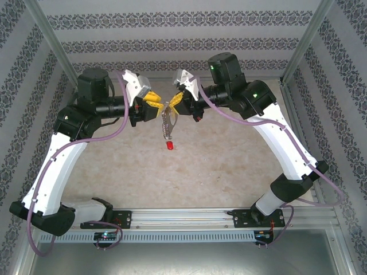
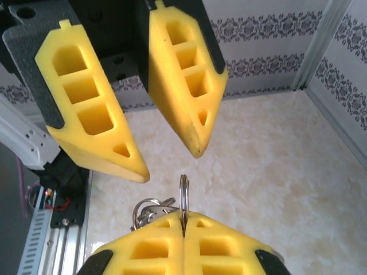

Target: Put the keys on the keyring

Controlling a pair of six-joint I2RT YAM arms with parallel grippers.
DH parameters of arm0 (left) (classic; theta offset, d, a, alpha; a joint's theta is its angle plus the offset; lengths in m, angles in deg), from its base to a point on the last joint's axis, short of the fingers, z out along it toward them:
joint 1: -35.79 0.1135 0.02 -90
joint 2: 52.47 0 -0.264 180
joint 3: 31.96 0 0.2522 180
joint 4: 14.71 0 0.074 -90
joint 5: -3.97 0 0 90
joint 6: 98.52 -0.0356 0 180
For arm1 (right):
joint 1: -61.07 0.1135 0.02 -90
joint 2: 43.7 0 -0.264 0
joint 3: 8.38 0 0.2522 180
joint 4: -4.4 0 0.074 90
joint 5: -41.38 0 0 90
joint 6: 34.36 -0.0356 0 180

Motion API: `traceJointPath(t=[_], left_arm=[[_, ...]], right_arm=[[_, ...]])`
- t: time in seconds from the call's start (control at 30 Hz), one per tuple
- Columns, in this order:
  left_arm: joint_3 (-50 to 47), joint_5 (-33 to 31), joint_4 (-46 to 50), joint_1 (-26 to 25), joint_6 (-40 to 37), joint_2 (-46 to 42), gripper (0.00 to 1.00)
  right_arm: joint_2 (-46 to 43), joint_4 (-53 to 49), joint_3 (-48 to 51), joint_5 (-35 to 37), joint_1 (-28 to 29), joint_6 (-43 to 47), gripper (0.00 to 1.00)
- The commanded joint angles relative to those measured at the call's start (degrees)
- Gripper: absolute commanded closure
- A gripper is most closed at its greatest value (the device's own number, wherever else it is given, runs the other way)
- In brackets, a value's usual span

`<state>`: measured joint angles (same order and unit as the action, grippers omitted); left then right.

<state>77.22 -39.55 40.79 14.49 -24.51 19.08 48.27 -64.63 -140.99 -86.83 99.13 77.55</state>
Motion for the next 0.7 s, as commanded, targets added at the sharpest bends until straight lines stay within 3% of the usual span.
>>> traceJointPath(t=[0.0,0.4,0.67], left_arm=[[2.2,-1.6,4.5,-1.1,-4.1,0.3,0.69],[4.4,-3.3,7.0,-4.4,-7.0,2.7,0.7],[5.0,-4.2,7.5,-5.4,-8.0,3.6,0.84]], right_arm=[[0.7,-2.8,-2.5,0.3,0.9,3.7,1.0],[1.4,-4.7,-4.0,-0.6,1.5,4.3,1.0],[2.0,-5.1,-4.8,-0.8,1.6,4.6,1.0]])
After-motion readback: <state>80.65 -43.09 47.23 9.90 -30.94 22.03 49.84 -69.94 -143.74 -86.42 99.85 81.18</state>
